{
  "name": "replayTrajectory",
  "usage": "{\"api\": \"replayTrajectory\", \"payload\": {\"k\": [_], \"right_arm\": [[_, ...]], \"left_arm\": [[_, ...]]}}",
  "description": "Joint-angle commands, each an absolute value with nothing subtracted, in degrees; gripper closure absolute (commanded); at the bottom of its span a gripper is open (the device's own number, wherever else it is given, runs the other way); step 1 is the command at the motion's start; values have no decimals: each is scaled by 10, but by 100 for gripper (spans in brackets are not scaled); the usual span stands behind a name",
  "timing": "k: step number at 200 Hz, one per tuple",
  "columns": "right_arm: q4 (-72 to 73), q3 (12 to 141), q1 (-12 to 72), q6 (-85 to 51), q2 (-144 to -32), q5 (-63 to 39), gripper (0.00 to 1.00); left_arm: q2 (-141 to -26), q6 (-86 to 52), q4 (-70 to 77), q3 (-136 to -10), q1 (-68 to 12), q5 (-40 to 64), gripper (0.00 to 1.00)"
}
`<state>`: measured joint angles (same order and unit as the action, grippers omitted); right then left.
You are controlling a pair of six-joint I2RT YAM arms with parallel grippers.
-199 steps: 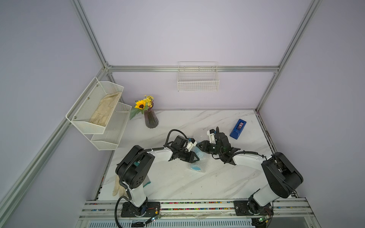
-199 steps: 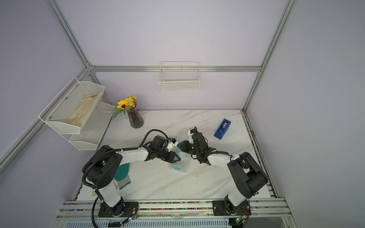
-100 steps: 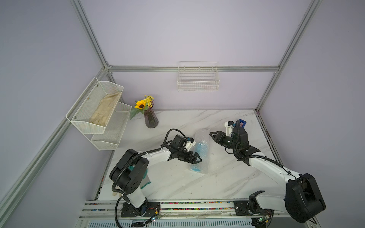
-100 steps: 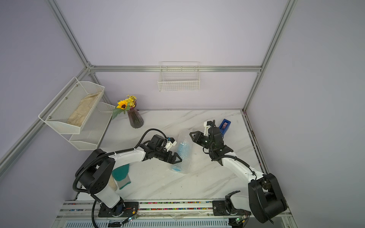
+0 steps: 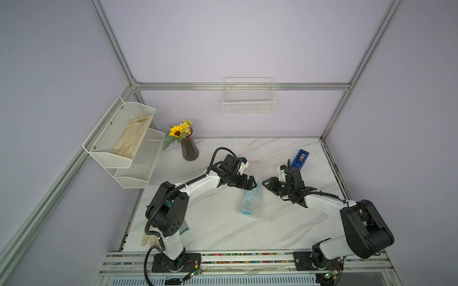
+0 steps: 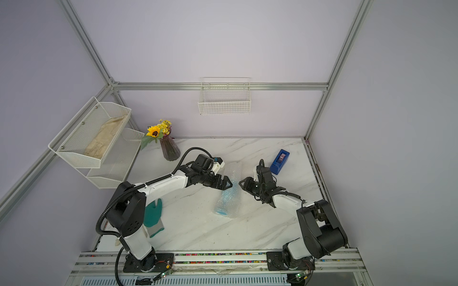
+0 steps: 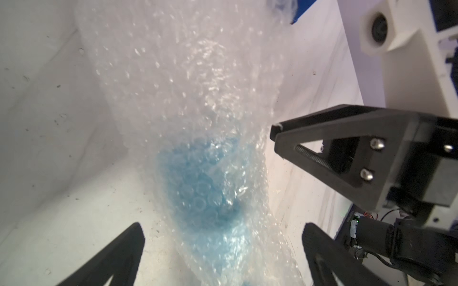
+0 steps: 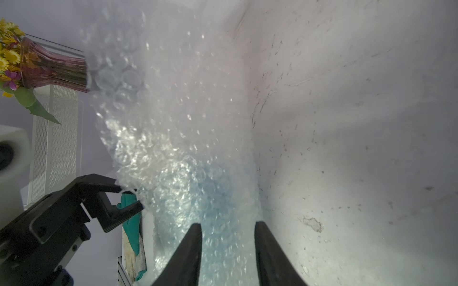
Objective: Wrap wine glasses in bubble wrap
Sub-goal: Pick up the bubble wrap from the center of the board.
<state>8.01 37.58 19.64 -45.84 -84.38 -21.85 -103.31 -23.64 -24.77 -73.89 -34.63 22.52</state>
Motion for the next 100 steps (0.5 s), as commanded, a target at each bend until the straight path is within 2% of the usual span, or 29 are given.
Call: {"api": "replayTrajectory", "payload": {"k": [1, 47, 100], "right_arm": [[115, 374, 194, -464, -856, -227, 61], [131, 378, 194, -464, -879, -235, 62], [146, 379, 194, -469, -904, -250, 64]], "left_arm": [[-1058, -254, -299, -798, -347, 196, 0], [-1102, -258, -305, -835, -348, 241, 0], [-1093, -255, -294, -837, -351, 267, 0]]}}
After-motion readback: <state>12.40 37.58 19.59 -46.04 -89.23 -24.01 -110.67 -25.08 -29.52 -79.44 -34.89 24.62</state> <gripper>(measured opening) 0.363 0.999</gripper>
